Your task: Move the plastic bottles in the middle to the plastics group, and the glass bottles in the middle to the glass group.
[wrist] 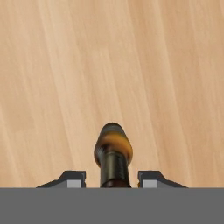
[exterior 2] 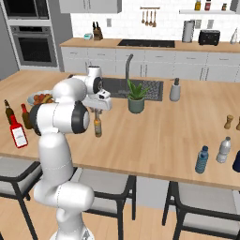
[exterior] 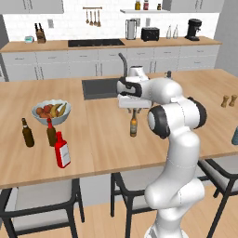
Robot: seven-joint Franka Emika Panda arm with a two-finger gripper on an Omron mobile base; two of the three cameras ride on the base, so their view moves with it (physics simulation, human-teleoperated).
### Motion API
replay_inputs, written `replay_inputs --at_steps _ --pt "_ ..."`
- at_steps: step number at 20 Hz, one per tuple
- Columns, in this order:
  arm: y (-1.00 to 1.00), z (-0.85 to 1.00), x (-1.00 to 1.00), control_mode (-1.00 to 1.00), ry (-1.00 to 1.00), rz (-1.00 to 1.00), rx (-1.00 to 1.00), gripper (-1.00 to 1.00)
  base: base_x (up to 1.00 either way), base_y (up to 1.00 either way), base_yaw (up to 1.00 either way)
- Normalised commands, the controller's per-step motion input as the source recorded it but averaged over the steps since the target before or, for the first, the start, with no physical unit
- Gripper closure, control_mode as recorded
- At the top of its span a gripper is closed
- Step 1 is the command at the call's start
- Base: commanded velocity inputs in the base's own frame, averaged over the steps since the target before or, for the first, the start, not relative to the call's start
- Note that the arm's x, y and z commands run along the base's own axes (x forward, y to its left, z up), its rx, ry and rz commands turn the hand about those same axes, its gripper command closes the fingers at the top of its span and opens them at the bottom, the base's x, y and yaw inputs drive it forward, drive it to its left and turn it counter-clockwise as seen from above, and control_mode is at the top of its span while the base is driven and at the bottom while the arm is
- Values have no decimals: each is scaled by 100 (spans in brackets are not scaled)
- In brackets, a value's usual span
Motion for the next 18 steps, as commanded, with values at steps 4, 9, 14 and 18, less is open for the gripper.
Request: replay_inputs --at_steps 4,9,14,18 --pt "0 0 0 -100 0 0 0 100 0 0 0" --pt "0 1 0 -100 0 0 0 100 0 0 0" --pt "1 19 -23 -100 0 5 1 100 0 0 0" --pt "24 32 -73 -100 1 13 0 100 0 0 0"
